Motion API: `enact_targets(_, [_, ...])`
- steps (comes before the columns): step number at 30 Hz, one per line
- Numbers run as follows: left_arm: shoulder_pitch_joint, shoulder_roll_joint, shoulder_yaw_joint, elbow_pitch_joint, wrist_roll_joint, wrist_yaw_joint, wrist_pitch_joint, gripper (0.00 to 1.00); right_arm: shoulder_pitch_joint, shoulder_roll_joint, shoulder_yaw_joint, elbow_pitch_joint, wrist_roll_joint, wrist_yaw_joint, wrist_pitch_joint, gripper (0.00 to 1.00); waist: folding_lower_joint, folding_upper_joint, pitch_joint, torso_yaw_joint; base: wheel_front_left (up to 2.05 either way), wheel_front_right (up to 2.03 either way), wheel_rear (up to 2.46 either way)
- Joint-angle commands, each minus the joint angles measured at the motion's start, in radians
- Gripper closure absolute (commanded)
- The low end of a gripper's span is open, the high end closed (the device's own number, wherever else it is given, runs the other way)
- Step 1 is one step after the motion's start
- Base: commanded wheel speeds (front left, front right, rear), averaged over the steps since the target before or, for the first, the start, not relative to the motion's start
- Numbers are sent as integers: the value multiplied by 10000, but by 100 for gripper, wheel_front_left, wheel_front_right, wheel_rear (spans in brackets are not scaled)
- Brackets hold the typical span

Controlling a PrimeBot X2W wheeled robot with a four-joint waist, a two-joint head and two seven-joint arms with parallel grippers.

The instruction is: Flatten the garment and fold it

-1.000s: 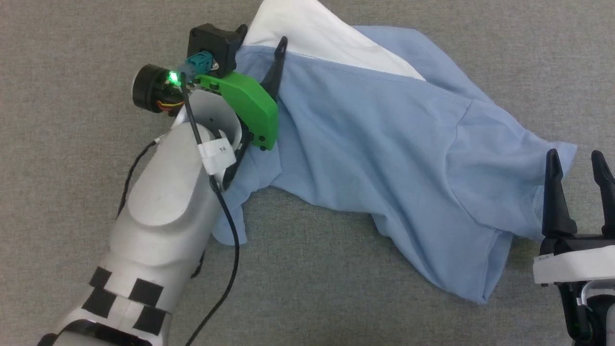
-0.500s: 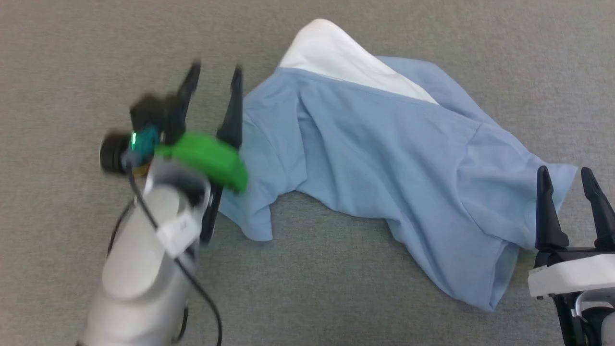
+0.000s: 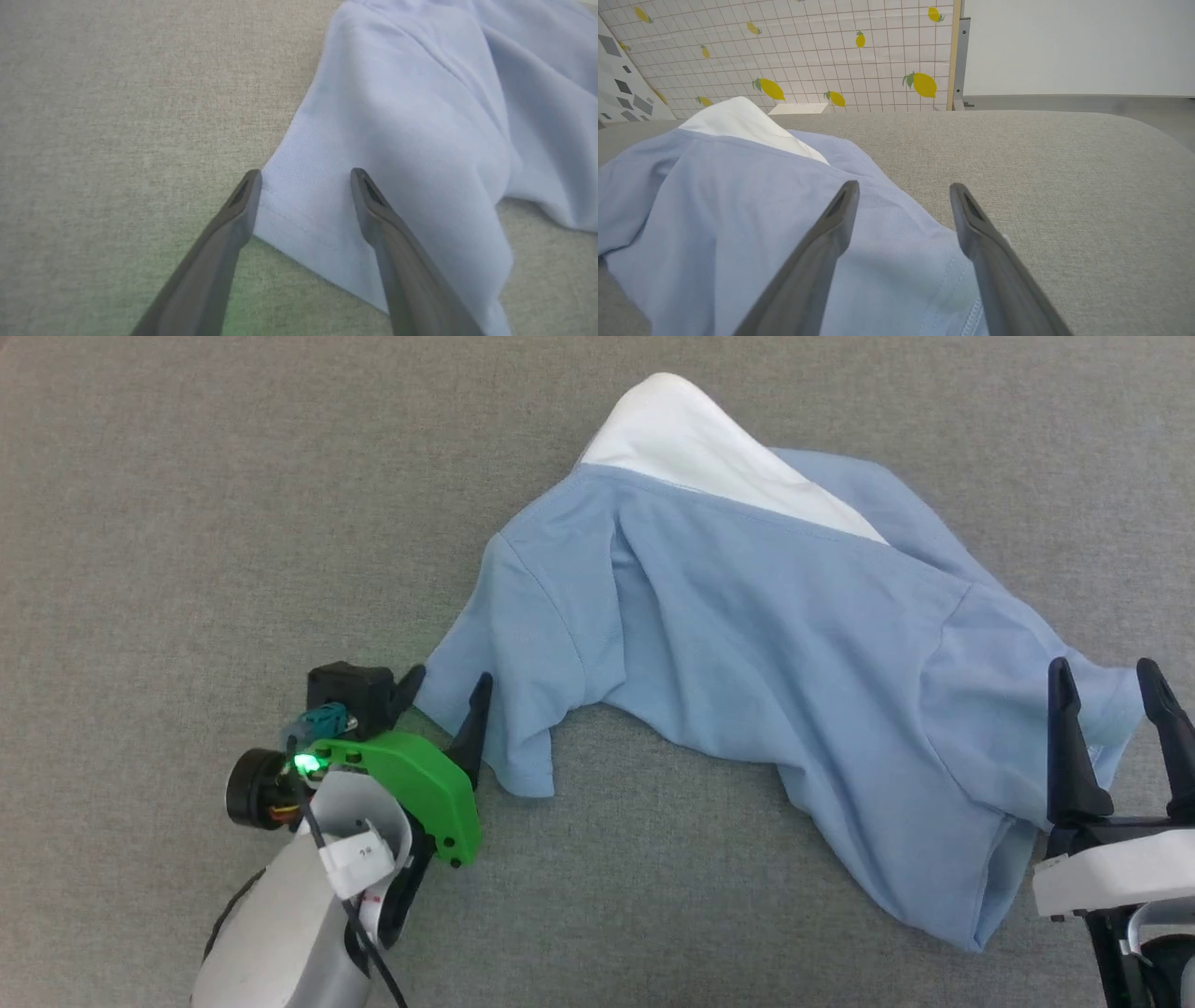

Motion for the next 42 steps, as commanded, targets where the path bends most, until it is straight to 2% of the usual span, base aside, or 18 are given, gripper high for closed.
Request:
enact_targets(1, [-68,104,-99,97,-59,-96,292,0,36,9,40,-71,-56,-15,32,0,0,0,73,-39,0,0,0])
enact_targets(4, [-152,170,-98,174,-98,30,709,0,21,9,49,-90,-35,-15,57,0,0,0,143,-97,0,0,0])
enact_targets(9, [-186,384,192,158,-36,535,953,0,7,9,6,-71,-7,-15,35,0,0,0,227,-218,0,0,0])
enact_targets(13, [-50,590,308,3,-85,697,1203,0,-15,9,9,-1,33,-15,1,0,0,0,231,-301,0,0,0])
enact_targets(22, [446,1355,278,-1058,-603,447,2728,0,4,9,4,133,116,-15,-8,0,0,0,261,-262,0,0,0])
enact_targets(32, [180,903,-216,-666,-1050,-64,3072,0,-129,9,73,89,40,-15,136,0,0,0,331,-234,0,0,0])
enact_targets(33, [128,887,-244,-587,-1039,-111,3024,16,-129,9,70,80,31,-15,151,0,0,0,331,-240,0,0,0])
enact_targets(35, [-1,872,-294,-410,-960,-219,2821,100,-127,9,62,62,21,-15,178,0,0,0,337,-258,0,0,0])
enact_targets(42, [-94,807,-345,40,-1142,-496,2630,100,-104,9,42,106,48,-15,214,0,0,0,242,-282,0,0,0])
